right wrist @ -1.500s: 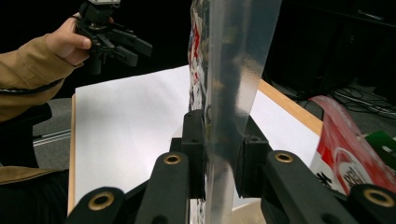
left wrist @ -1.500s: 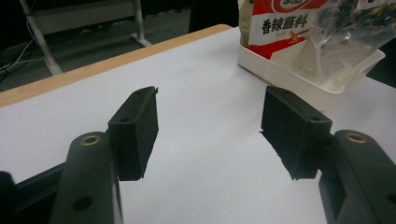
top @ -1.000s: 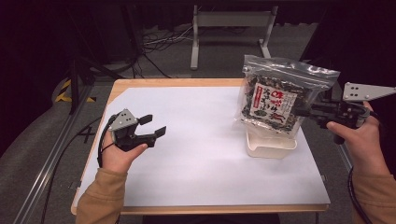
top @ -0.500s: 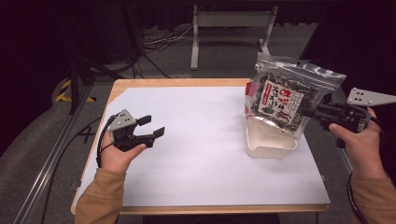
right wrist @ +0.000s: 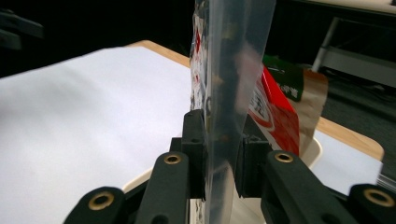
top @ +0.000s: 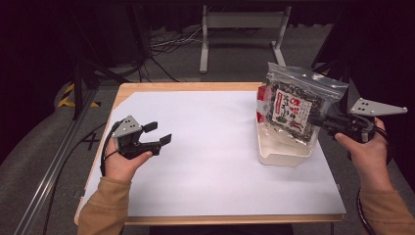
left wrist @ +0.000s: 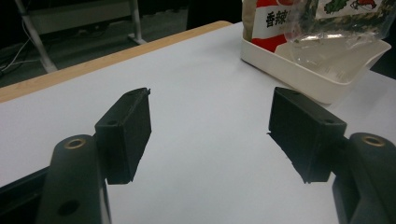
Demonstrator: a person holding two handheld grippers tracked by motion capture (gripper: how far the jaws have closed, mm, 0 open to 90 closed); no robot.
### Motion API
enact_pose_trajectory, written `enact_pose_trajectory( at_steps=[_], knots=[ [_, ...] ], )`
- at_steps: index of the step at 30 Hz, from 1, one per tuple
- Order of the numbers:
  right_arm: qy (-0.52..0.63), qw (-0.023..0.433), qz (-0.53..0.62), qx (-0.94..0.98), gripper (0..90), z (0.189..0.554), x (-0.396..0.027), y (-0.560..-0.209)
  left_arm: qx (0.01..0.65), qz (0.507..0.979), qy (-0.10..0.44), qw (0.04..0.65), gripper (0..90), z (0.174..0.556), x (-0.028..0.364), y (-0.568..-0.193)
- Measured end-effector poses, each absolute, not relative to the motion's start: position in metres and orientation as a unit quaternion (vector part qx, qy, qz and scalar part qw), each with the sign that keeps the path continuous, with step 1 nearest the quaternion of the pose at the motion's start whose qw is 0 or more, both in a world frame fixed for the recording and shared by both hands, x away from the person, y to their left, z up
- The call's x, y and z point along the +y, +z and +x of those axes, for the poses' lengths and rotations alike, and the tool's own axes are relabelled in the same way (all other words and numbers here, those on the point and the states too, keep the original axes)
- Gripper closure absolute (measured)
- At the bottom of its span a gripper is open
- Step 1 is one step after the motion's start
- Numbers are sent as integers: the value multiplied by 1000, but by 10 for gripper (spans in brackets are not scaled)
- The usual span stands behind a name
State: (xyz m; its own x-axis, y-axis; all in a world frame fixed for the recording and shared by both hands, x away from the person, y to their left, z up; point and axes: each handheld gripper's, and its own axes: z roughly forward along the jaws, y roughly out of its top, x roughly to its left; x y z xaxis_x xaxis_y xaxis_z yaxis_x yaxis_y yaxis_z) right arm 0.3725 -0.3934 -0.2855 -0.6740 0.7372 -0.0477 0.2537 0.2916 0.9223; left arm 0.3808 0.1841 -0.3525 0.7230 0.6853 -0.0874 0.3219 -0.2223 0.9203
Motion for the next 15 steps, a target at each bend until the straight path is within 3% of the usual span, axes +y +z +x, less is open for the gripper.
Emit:
enact_pose_trajectory(
  at_steps=[15],
  knots=[
    [506,255,333,754,763,373,-383,-301,335,762,173,527,304,380,188,-355]
  ],
)
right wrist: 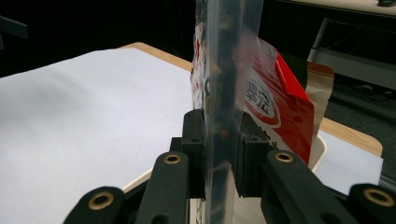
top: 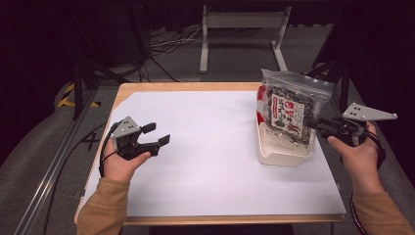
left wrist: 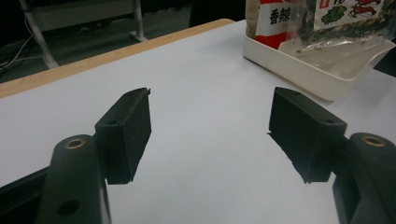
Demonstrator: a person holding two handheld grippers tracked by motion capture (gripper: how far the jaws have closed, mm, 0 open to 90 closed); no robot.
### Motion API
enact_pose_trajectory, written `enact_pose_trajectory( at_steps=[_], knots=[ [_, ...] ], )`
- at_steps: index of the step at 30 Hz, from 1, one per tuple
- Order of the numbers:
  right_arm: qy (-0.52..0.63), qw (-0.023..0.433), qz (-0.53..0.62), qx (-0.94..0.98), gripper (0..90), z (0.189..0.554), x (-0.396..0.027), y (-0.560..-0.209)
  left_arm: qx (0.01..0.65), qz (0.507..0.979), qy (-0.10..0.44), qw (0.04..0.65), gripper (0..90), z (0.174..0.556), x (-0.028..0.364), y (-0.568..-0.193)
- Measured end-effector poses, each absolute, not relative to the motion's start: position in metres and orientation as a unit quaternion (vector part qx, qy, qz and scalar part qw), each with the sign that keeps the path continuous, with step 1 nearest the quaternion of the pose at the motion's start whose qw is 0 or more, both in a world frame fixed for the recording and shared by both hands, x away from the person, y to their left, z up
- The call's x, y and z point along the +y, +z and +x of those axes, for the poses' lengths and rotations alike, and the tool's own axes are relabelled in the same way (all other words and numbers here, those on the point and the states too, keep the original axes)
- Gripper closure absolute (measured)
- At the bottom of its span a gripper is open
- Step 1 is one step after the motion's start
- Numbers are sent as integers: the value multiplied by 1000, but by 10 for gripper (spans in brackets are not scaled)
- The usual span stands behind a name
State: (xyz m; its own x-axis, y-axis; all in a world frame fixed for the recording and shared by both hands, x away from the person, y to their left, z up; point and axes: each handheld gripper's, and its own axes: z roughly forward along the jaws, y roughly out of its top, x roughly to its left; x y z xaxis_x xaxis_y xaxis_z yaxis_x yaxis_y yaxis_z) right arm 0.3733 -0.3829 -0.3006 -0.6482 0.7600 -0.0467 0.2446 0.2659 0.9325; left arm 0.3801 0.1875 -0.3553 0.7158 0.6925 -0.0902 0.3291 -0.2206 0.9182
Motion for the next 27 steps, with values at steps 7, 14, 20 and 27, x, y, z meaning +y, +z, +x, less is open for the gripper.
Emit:
enact_pose_trajectory(
  at_steps=[7,14,20,27],
  knots=[
    [527,269,331,735,764,379,-377,-308,339,762,171,524,305,380,189,-357],
    [547,266,329,722,764,383,-376,-324,338,762,171,525,305,381,188,-358],
    [544,262,337,722,764,379,-382,-343,339,763,170,524,305,381,188,-358],
    [494,256,349,754,763,369,-382,-353,339,766,166,521,304,382,185,-360]
  ],
)
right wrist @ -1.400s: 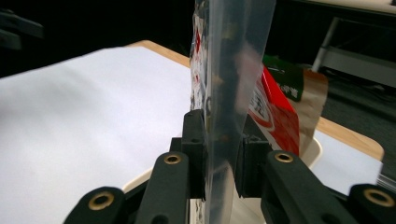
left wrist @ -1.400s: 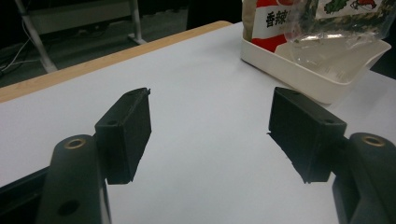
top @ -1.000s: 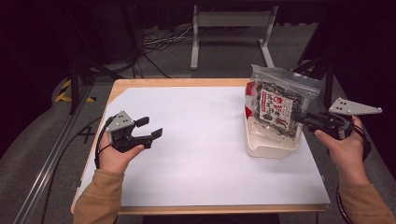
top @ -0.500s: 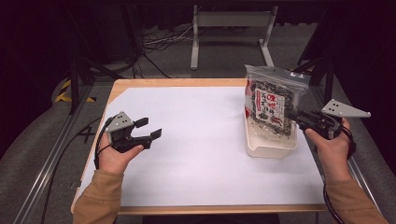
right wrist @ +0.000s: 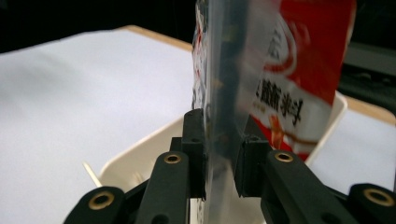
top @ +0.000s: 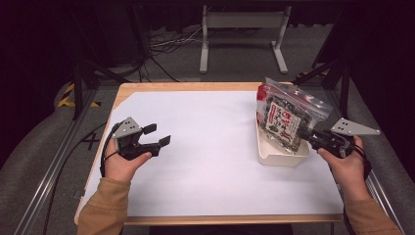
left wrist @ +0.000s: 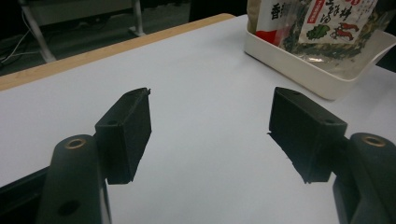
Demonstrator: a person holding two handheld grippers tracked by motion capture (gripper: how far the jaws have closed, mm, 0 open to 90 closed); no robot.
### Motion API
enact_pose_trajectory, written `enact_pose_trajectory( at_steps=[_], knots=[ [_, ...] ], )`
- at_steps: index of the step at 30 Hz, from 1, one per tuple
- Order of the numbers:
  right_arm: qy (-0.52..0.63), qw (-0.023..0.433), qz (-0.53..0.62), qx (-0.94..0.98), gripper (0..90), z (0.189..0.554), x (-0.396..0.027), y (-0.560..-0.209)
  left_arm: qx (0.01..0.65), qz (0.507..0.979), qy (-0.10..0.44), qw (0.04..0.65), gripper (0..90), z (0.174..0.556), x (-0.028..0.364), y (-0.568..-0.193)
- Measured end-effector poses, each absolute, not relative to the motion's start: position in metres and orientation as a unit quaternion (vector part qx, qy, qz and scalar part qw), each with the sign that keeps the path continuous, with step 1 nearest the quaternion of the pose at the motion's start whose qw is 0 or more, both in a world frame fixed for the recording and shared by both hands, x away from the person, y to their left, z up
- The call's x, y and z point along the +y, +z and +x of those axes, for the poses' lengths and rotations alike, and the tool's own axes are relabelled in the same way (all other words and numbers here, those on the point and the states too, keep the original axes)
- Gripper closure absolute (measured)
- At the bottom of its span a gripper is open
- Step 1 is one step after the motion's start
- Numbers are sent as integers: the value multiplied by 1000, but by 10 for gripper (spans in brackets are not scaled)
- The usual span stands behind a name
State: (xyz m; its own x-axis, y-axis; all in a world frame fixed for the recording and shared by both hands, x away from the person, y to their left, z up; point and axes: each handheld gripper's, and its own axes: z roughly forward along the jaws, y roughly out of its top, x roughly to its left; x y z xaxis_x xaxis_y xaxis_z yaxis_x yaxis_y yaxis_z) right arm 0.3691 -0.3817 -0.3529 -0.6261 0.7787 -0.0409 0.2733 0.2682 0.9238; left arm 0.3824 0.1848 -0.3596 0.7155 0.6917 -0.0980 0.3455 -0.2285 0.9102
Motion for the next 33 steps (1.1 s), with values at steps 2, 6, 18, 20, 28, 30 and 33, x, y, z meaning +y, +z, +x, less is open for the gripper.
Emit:
enact_pose_trajectory(
  at_steps=[2,6,18,20,28,30,33],
  knots=[
    [478,253,357,761,763,369,-382,-359,338,766,165,522,304,383,184,-360],
    [481,252,362,758,764,367,-386,-366,338,769,162,518,304,384,182,-361],
    [494,238,377,747,744,366,-389,-361,337,768,162,519,282,383,183,-365],
    [501,232,378,744,682,364,-391,-361,337,769,163,518,269,382,183,-365],
    [506,237,380,737,386,349,-401,-356,341,768,158,519,264,375,191,-369],
    [505,237,380,737,348,344,-403,-357,341,769,158,517,263,372,193,-371],
    [502,239,380,739,310,337,-405,-359,340,771,156,515,262,370,195,-374]
  ],
)
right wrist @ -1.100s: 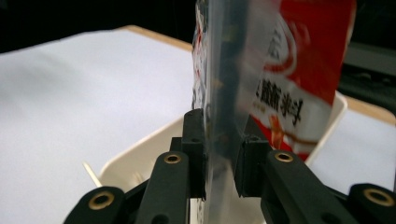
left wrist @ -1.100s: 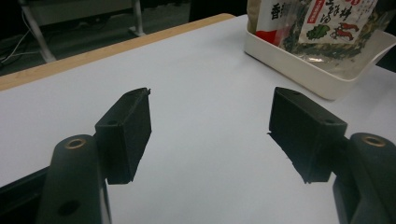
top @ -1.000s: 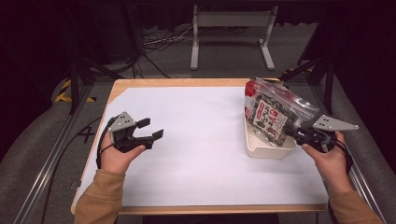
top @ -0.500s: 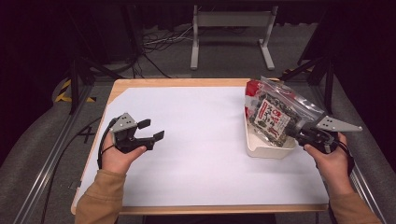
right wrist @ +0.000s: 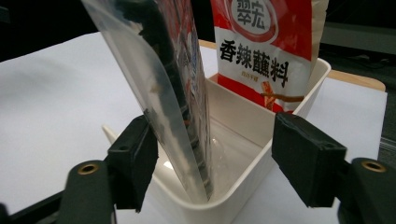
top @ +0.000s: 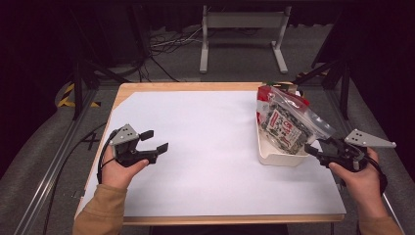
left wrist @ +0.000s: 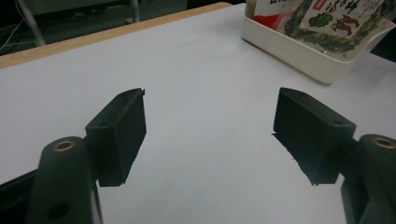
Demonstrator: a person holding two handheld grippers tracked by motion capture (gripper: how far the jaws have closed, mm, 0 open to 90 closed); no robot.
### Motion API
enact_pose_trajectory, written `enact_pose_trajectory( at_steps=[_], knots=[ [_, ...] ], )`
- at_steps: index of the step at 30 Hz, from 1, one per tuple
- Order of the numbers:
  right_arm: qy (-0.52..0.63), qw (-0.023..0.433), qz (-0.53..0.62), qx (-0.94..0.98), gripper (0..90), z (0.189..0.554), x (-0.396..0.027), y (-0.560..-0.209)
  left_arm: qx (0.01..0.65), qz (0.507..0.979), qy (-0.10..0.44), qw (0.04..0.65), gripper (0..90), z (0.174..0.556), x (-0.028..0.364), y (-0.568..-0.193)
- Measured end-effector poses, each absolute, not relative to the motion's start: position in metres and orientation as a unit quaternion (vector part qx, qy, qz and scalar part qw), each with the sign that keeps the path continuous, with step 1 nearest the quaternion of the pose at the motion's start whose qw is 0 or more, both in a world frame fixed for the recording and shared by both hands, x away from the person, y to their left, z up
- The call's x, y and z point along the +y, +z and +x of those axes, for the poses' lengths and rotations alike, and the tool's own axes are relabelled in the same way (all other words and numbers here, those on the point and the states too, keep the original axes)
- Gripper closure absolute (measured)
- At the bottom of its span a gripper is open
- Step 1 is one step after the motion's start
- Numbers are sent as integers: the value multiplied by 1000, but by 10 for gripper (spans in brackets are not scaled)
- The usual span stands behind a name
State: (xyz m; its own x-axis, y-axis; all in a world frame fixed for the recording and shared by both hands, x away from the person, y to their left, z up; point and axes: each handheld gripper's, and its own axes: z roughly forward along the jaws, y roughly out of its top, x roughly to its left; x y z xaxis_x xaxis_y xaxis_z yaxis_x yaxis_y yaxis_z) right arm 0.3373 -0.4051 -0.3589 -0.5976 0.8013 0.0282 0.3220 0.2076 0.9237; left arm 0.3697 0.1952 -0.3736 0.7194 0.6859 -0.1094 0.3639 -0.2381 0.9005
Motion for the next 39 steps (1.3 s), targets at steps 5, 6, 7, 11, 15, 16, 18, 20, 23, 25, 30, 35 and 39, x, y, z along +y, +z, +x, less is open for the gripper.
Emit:
enact_pose_trajectory(
  at_steps=[5,6,7,11,15,16,18,20,23,25,30,35,39],
  knots=[
    [497,237,378,744,277,324,-404,-363,344,773,152,512,260,365,198,-378],
    [496,239,378,744,273,322,-404,-364,343,774,151,511,260,364,198,-379],
    [496,240,377,745,273,319,-405,-365,343,773,151,512,259,363,198,-380],
    [499,234,375,746,262,309,-405,-371,340,774,147,514,257,359,199,-382],
    [505,228,357,752,262,301,-403,-377,334,772,148,520,254,354,199,-383],
    [507,226,349,756,264,300,-402,-378,330,773,149,521,253,353,200,-384],
    [509,221,332,763,265,297,-398,-382,327,772,146,525,251,350,200,-385],
    [515,214,323,765,265,296,-395,-386,321,772,146,529,250,348,199,-386],
    [520,205,316,767,265,296,-390,-394,313,773,146,532,247,345,198,-389],
    [526,199,313,765,265,296,-388,-399,310,773,141,535,247,343,198,-390],
    [533,183,304,768,264,299,-381,-414,303,772,137,541,243,341,198,-396],
    [538,177,304,766,258,303,-378,-423,300,768,131,550,240,340,198,-400],
    [539,176,305,765,252,305,-378,-427,302,769,131,548,240,340,199,-401]
  ],
)
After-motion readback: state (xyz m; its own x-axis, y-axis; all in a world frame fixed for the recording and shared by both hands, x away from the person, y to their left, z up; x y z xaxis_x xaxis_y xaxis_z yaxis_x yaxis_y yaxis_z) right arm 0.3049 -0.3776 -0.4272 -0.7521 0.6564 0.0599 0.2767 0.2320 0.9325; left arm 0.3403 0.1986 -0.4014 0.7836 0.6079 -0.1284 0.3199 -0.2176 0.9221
